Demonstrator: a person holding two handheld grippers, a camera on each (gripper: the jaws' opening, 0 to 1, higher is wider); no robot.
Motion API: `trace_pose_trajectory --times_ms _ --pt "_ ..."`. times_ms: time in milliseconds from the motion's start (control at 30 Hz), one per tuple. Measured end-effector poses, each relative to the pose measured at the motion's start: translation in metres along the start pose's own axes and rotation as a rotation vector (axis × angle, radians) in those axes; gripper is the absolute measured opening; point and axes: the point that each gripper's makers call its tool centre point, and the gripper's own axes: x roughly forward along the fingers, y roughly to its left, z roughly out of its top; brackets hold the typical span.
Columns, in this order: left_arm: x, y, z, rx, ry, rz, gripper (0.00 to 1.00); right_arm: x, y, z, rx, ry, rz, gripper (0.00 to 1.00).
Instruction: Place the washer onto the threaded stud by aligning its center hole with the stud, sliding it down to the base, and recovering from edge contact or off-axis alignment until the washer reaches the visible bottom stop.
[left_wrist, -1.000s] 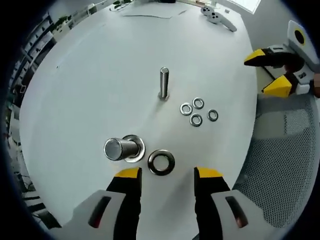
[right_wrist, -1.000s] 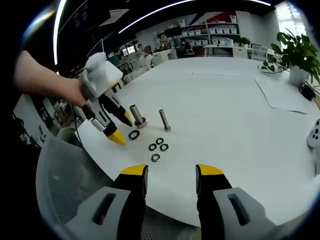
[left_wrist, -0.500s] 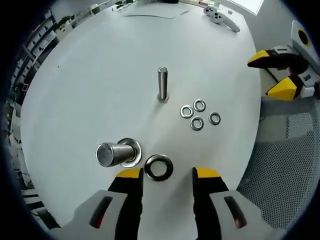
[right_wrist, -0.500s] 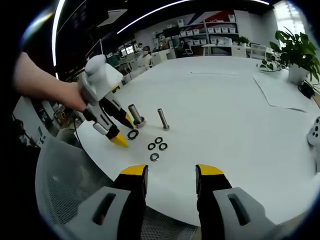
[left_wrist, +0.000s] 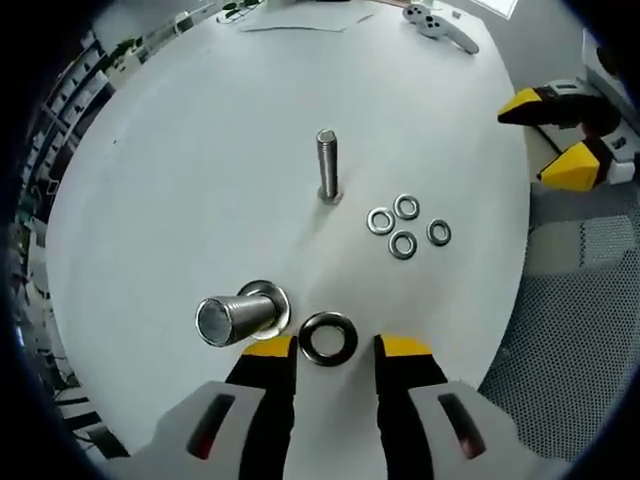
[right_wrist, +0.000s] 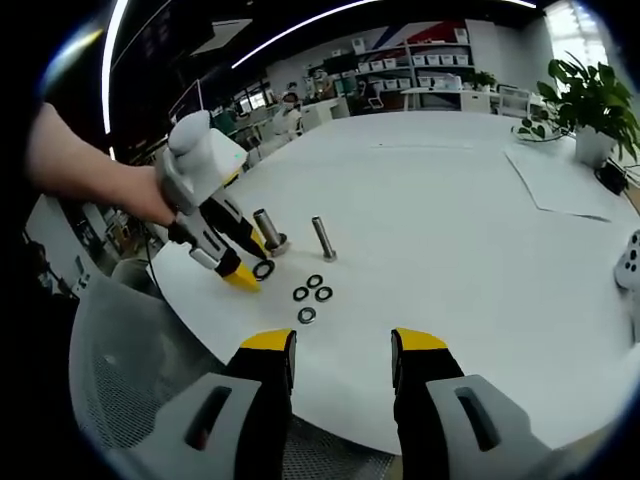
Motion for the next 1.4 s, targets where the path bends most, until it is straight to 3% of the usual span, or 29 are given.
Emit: trace_pose_trajectory --times_ms 433,833,1400 --pt "0.0 0.002 0.001 0.031 0.012 -0.004 0.21 0.002 0.0 0.002 0.004 -0.001 0.002 0.41" --pt "0.0 0.002 0.0 0.054 0.024 -0.009 0.2 0.002 0.001 0.001 0.005 0.002 0.002 0.41" --pt "-0.007 -0.002 -0.038 0.155 0.152 -0.035 0.2 0.002 0.003 -0.002 -0.004 0.004 0.008 0.41"
